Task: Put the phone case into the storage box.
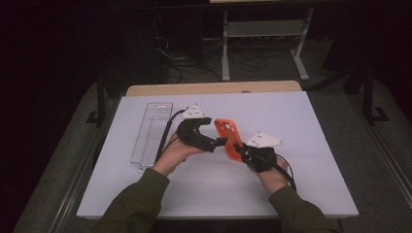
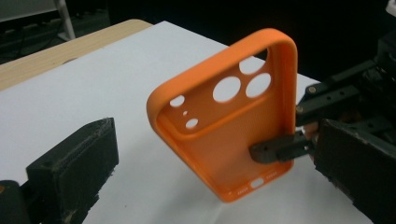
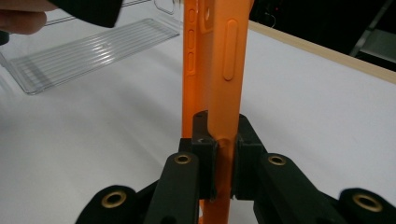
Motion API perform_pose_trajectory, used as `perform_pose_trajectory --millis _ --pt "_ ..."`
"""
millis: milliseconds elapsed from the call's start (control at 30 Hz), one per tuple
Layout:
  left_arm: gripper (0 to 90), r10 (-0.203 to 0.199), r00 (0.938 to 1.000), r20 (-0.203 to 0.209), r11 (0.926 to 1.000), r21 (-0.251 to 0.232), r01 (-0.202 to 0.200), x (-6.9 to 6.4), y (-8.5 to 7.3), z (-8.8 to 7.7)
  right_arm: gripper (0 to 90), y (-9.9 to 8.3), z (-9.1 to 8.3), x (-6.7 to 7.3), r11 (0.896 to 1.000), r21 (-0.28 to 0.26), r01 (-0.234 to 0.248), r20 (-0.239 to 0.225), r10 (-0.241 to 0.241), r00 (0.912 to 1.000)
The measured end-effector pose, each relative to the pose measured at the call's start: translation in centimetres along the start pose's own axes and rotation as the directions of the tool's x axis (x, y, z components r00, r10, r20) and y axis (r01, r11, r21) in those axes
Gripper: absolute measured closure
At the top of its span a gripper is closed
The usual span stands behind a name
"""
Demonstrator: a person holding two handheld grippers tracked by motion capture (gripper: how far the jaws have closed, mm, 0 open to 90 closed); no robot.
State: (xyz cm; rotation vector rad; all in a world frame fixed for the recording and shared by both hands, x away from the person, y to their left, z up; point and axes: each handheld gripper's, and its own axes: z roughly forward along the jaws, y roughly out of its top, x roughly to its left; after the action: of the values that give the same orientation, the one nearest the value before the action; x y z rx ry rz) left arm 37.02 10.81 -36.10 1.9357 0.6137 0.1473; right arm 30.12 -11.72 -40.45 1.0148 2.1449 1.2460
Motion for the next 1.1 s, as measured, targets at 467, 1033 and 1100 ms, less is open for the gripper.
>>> perform_pose_trajectory --millis 467,1033,1100 --pt "0.0 -0.017 0.9995 -0.027 0.9997 -0.021 0.016 -0.1 0.3 0.7 81.2 0.2 0.7 1.0 1.000 -0.015 -0.009 0.016 0.009 0.9998" --pt "0.0 -0.061 0.9971 -0.046 0.9973 -0.042 0.060 -0.7 0.3 1.6 81.2 0.2 1.1 1.7 1.000 -0.012 0.008 0.030 -0.008 0.9995" --pt "0.0 -0.057 0.9973 -0.046 0.9979 -0.033 0.055 -0.7 0.3 1.7 81.1 0.1 1.1 1.7 1.000 -0.013 0.013 0.035 -0.013 0.9993"
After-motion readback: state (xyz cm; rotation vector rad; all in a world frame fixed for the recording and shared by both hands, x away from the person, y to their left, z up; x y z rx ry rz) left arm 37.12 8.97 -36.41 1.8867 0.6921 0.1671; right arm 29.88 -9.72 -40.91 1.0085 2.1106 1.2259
